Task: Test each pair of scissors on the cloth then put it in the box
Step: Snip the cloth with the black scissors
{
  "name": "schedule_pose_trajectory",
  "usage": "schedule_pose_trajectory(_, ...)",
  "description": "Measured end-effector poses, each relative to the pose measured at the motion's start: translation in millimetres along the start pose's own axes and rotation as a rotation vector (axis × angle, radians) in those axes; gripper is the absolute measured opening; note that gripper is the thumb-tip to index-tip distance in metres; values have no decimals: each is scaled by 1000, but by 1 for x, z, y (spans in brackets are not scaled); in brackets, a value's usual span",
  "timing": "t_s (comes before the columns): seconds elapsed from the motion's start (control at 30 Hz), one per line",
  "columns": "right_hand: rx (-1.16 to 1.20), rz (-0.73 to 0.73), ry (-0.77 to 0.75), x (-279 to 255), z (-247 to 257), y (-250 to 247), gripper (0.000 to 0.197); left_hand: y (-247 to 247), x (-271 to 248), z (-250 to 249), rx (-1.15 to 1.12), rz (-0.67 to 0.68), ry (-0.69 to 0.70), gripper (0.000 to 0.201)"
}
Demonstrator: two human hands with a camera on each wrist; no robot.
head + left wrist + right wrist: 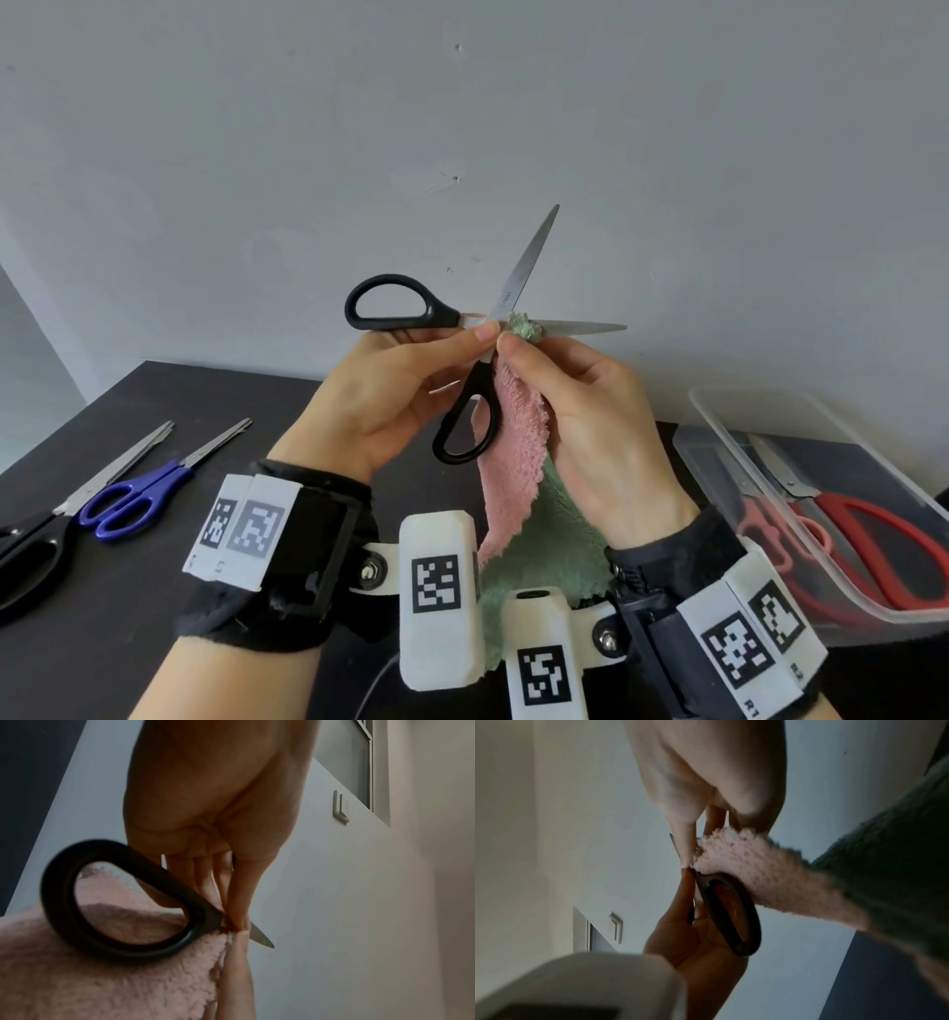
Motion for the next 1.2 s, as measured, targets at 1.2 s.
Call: schedule_pose_trajectory(1.2,-102,-64,-26,0,5,-10,14,-22,-10,-14,72,-118,68,23)
Point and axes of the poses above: each hand's wrist, its own x-axis towards the middle knuckle, its own y-axis out of the palm, z = x × y, the point moved 5 cm from there along x, towards the middle knuckle, and after that the axes turned 11 degrees about z, right-handed, at the moved point
